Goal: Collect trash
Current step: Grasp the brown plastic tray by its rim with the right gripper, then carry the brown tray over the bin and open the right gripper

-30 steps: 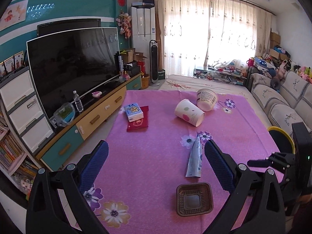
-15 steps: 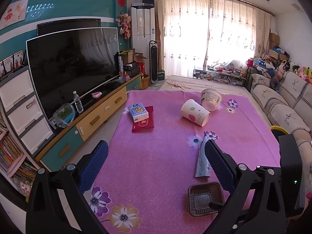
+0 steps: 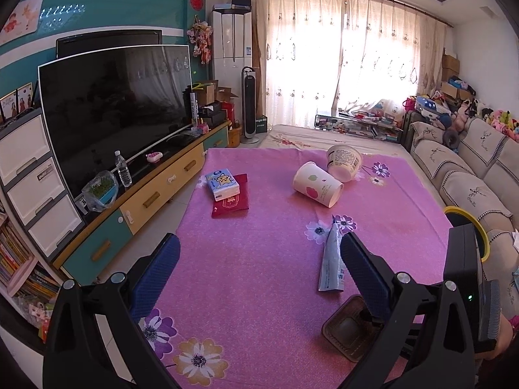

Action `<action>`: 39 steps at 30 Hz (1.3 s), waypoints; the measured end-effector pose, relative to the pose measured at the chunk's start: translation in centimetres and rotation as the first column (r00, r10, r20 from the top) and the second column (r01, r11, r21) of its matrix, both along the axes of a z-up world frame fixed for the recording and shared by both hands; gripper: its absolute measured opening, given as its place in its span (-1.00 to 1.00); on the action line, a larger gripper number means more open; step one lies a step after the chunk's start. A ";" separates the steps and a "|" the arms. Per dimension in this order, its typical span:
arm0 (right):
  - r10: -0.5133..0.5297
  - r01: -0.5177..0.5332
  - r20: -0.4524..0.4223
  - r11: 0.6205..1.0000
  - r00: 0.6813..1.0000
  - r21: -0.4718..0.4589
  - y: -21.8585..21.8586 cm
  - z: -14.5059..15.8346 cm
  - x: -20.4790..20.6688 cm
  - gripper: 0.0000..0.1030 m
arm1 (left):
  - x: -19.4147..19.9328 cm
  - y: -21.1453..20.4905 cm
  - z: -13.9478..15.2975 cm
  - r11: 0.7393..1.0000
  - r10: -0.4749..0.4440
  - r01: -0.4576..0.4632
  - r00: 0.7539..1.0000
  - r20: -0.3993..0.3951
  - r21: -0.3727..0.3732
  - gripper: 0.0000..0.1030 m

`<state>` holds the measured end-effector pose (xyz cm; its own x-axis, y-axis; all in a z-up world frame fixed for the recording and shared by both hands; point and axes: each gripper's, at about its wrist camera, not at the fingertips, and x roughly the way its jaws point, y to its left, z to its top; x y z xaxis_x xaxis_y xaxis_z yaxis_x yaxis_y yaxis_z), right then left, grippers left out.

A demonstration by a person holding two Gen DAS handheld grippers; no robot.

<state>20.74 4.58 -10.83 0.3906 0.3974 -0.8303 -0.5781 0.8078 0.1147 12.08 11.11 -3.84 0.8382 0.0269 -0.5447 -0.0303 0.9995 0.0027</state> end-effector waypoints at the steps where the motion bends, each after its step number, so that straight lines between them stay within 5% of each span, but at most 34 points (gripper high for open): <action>1: -0.005 0.005 0.007 1.000 1.000 0.005 -0.5 0.2 0.0 -0.91 | 0.0 -0.1 0.0 1.000 -0.002 0.002 1.000 0.000 -0.001 0.89; 21: -0.295 0.289 0.060 0.953 0.954 0.092 -15.5 2.9 -0.5 -0.92 | 1.8 -6.4 -0.1 0.996 -0.093 0.093 0.996 -0.015 0.004 0.90; 39: -0.632 0.631 0.125 0.774 0.764 0.059 -35.0 3.5 1.9 -0.91 | 4.4 -13.2 -0.9 0.986 -0.165 0.165 0.985 -0.050 0.005 0.90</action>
<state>22.63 -30.37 -7.36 0.6605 0.0324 -0.7501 0.0520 0.9947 0.0889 16.44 -2.09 -4.70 0.8038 -0.1043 -0.5856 0.1352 0.9908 0.0091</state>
